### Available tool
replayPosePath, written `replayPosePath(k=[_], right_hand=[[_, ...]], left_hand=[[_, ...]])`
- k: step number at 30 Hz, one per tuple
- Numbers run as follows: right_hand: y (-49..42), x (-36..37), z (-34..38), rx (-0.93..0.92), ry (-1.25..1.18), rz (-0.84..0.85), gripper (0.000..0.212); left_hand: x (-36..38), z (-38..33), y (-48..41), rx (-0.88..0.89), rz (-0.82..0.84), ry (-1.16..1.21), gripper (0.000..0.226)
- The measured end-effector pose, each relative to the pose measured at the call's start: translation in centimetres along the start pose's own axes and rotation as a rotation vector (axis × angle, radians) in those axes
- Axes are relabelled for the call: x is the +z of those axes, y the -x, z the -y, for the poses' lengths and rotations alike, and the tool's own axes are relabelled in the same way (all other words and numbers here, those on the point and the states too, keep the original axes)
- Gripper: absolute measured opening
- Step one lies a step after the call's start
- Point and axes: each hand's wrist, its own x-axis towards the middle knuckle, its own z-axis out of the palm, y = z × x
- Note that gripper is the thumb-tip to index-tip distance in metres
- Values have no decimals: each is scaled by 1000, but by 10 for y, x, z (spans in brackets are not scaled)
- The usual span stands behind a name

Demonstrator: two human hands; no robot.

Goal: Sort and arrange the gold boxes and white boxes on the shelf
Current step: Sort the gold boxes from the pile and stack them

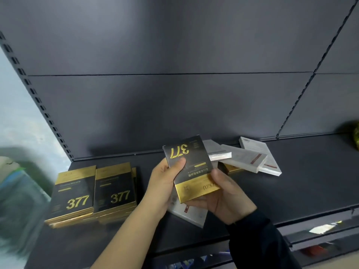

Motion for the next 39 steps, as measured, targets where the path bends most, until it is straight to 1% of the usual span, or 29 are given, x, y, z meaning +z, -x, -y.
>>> replayPosePath(k=[2, 4, 6, 7, 8, 9, 10, 11, 13, 15, 17, 19, 21, 23, 24, 25, 27, 28, 30, 31, 32, 34, 36, 37, 39], right_hand=[[-6, -1, 1, -52, 75, -29, 43], [-12, -2, 6, -85, 140, -153, 39], [-19, -1, 15, -126, 233, -280, 40], [-23, -1, 20, -161, 279, -329, 37], [-26, 0, 23, -193, 330, -358, 27], [-29, 2, 27, -214, 393, -375, 17], [-31, 4, 29, -235, 473, -386, 16], [-33, 6, 31, -244, 565, -383, 19], [-37, 11, 32, -245, 743, -355, 22], [-41, 14, 31, -238, 876, -342, 20], [-45, 12, 30, -230, 975, -348, 17], [-46, 6, 28, -207, 945, -347, 16], [-47, -3, 25, -155, 733, -412, 24], [-45, -19, 21, -88, 513, -563, 32], [-42, -31, 18, -91, 476, -655, 31], [-38, -44, 15, -116, 503, -750, 29], [-30, -73, 8, -196, 708, -930, 22], [-27, -89, 5, -216, 900, -975, 20], [-29, -118, 1, -183, 1357, -940, 17], [-34, -128, 1, -125, 1525, -891, 23], [-41, -134, 4, -61, 1614, -847, 33], [-57, -139, 9, 46, 1658, -815, 49], [-70, -140, 15, 162, 1649, -827, 58], [-76, -142, 18, 190, 1646, -854, 61], [-82, -143, 25, 190, 1664, -977, 66]], left_hand=[[-9, -4, 1, 2, -46, 17, 20], [-21, -10, 2, 18, -76, 25, 22], [-33, -16, 4, 56, -66, -11, 22], [-38, -19, 5, 73, -46, -49, 22], [-42, -22, 7, 78, -14, -95, 24], [-46, -23, 9, 75, 31, -158, 25], [-47, -24, 11, 64, 81, -221, 26], [-48, -24, 13, 49, 126, -272, 27], [-48, -23, 15, 10, 173, -301, 23], [-46, -22, 18, -19, 193, -332, 16], [-44, -20, 20, -48, 215, -373, 14], [-43, -16, 21, -64, 224, -381, 14], [-44, -12, 21, -34, 177, -360, 15], [-44, -9, 19, 27, 74, -266, 15], [-44, -8, 18, 52, 13, -211, 15], [-45, -8, 18, 70, -46, -166, 15], [-48, -7, 18, 83, -131, -122, 15], [-50, -7, 17, 81, -161, -111, 15], [-53, -5, 17, 74, -218, -98, 15], [-54, -5, 16, 76, -241, -97, 16], [-54, -5, 16, 81, -257, -99, 16], [-54, -6, 15, 85, -276, -108, 17], [-52, -8, 15, 94, -281, -126, 17], [-52, -9, 14, 101, -285, -134, 17], [-53, -11, 14, 112, -301, -143, 15]])
